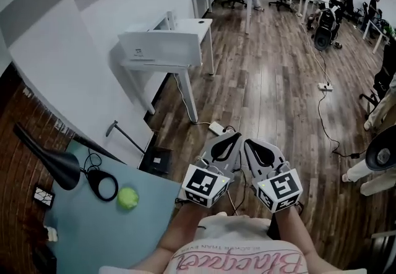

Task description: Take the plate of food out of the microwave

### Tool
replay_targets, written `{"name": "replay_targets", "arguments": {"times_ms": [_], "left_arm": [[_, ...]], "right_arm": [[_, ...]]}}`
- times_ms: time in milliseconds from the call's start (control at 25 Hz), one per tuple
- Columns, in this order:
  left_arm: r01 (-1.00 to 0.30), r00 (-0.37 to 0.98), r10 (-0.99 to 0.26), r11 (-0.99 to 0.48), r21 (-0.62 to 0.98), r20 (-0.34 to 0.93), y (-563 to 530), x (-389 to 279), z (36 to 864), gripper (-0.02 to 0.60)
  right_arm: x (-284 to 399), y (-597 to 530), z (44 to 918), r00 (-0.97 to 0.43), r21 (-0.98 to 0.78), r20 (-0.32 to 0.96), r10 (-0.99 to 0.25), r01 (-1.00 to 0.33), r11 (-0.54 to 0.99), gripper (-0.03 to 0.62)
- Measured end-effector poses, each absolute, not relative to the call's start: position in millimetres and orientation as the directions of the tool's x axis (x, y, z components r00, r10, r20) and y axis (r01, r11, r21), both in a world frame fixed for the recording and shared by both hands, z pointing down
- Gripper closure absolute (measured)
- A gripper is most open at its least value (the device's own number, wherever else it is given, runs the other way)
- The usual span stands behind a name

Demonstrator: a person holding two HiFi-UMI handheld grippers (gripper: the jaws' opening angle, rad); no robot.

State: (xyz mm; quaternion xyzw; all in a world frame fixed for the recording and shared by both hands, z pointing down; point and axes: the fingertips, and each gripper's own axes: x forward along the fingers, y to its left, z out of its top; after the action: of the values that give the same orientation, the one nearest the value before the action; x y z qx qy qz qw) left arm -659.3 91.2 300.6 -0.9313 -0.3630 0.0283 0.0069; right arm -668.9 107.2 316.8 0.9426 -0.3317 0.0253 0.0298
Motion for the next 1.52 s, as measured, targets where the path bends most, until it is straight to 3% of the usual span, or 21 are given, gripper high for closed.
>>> {"name": "replay_targets", "arguments": {"times_ms": [480,920,1520], "left_arm": [[0.674,0.737,0.674,-0.738,-0.031,-0.046,51,-649,310,0.577],[0.67,0.742,0.67,-0.742,0.0,-0.023,85,-622,327,0.577],[0.638,0.77,0.639,-0.769,-0.019,-0.002,159,-520,338,0.577]], "right_arm": [[-657,85,314,0.761,0.053,0.062,-0.646,-0.649,-0.759,0.583],[-635,112,341,0.774,0.042,0.093,-0.627,-0.632,-0.774,0.583],[-525,195,344,0.776,0.037,0.06,-0.628,-0.63,-0.776,0.583]]}}
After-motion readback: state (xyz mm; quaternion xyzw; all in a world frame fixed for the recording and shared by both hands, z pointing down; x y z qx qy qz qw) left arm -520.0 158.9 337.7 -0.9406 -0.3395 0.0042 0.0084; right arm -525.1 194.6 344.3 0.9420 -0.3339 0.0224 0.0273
